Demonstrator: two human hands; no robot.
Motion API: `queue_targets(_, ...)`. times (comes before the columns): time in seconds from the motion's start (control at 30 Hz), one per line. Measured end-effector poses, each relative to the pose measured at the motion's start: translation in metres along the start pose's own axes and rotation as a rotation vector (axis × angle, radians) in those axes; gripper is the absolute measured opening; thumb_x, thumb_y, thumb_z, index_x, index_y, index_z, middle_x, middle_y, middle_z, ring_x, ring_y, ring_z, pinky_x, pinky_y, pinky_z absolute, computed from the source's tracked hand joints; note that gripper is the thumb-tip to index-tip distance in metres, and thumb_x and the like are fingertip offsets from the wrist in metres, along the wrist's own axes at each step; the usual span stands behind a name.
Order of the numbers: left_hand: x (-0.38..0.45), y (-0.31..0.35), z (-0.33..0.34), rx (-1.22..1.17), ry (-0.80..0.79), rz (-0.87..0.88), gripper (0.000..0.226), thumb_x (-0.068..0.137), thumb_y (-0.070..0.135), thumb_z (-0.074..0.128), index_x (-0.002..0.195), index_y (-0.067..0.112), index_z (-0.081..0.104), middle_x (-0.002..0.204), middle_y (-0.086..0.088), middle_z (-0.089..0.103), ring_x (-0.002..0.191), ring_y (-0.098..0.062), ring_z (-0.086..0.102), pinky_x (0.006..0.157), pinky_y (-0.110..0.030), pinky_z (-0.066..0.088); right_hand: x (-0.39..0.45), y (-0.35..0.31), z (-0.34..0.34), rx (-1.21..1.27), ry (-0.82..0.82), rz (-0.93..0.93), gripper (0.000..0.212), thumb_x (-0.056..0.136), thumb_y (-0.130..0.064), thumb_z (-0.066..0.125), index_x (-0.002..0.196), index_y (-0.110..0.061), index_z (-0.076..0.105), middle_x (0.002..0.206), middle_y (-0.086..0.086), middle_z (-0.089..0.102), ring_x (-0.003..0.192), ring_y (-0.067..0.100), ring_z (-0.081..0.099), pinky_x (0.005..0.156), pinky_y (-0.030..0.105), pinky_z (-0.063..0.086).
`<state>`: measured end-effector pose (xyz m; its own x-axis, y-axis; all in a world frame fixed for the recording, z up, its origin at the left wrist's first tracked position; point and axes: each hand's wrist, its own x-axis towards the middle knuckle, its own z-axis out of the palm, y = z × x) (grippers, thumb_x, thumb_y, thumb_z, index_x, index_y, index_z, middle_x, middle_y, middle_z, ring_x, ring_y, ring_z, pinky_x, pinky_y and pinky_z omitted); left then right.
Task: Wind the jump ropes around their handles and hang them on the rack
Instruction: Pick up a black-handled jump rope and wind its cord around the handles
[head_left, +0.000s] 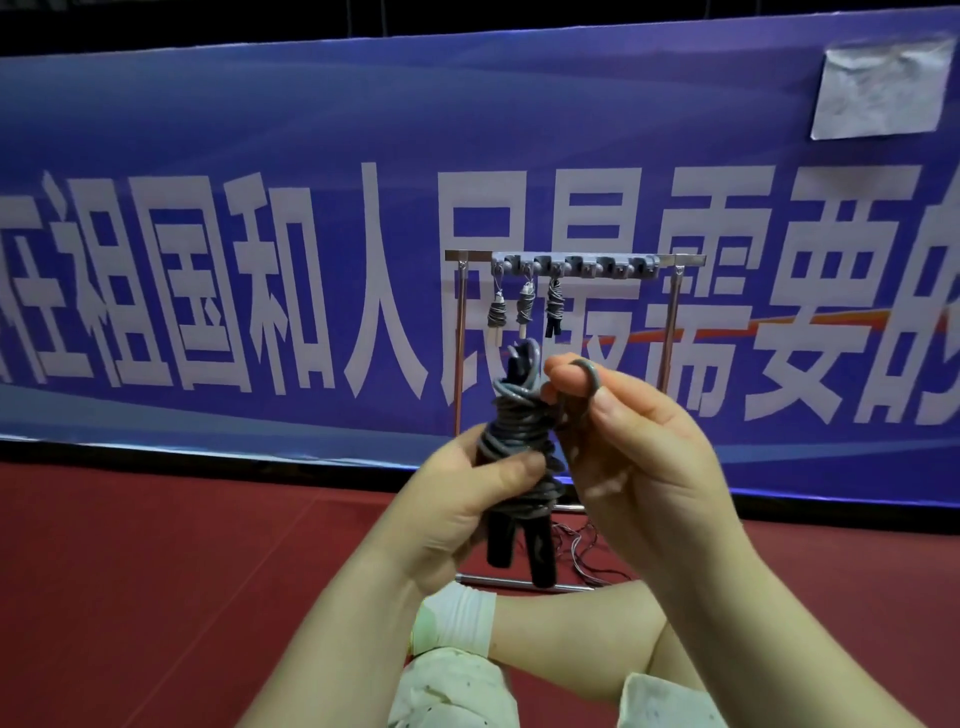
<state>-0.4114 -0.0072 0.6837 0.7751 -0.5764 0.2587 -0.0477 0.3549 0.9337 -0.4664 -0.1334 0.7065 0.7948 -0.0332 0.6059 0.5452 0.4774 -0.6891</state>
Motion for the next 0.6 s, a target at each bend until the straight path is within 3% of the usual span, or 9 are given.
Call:
queue_targets(0.1, -0.002, -0.012, 0.011, 0.052, 0.068, 0.035, 0.038, 0.069, 0.026, 0.075, 0.102, 0.014, 0.061, 0.094, -0.001, 0.073, 0.095, -0.017, 0.067, 0.087, -0.033, 0.051, -0.007, 0.004, 0.005, 0.049, 0.187, 0.024, 0.022, 0.054, -0.016, 0.066, 0.071, -0.011, 0.078, 0.075, 0.002, 0.073, 0.073, 0.012, 0.071, 0.063, 0.022, 0.055)
queue_targets(0.23, -0.007, -0.021, 0.016, 0.176, 0.100, 0.059, 0.051, 0.079, 0.031, 0.073, 0.124, 0.027, 0.051, 0.110, 0.005, 0.069, 0.107, -0.011, 0.064, 0.096, -0.032, 0.048, -0.016, 0.007, 0.002, 0.058, 0.276, 0.061, 0.024, 0.056, -0.016, 0.068, 0.076, -0.010, 0.078, 0.082, 0.007, 0.073, 0.080, 0.019, 0.071, 0.065, 0.025, 0.056)
queue_targets(0.33, -0.009, -0.025, 0.016, 0.032, 0.044, 0.047, 0.061, 0.078, 0.034, 0.055, 0.137, 0.030, 0.042, 0.122, 0.004, 0.065, 0.115, -0.013, 0.059, 0.104, -0.040, 0.042, -0.017, 0.007, 0.000, 0.073, 0.324, 0.042, 0.023, 0.055, -0.016, 0.068, 0.075, -0.011, 0.078, 0.080, 0.006, 0.073, 0.077, 0.018, 0.071, 0.066, 0.028, 0.057)
queue_targets(0.47, -0.012, -0.023, 0.015, 0.108, 0.018, 0.086, 0.039, 0.082, 0.032, 0.050, 0.121, 0.028, 0.056, 0.112, 0.001, 0.069, 0.110, -0.016, 0.063, 0.097, -0.039, 0.046, -0.015, 0.007, -0.004, 0.154, 0.354, 0.014, 0.015, 0.055, -0.014, 0.069, 0.069, -0.016, 0.074, 0.083, 0.003, 0.072, 0.073, 0.013, 0.069, 0.068, 0.031, 0.059)
queue_targets(0.6, -0.010, -0.020, 0.012, 0.167, 0.033, 0.117, 0.034, 0.079, 0.021, 0.067, 0.112, 0.017, 0.060, 0.105, -0.004, 0.072, 0.101, -0.021, 0.067, 0.090, -0.041, 0.052, -0.014, 0.005, -0.013, 0.097, 0.388, 0.026, 0.019, 0.067, -0.009, 0.065, 0.086, -0.012, 0.068, 0.086, 0.006, 0.071, 0.074, 0.014, 0.067, 0.061, 0.024, 0.057)
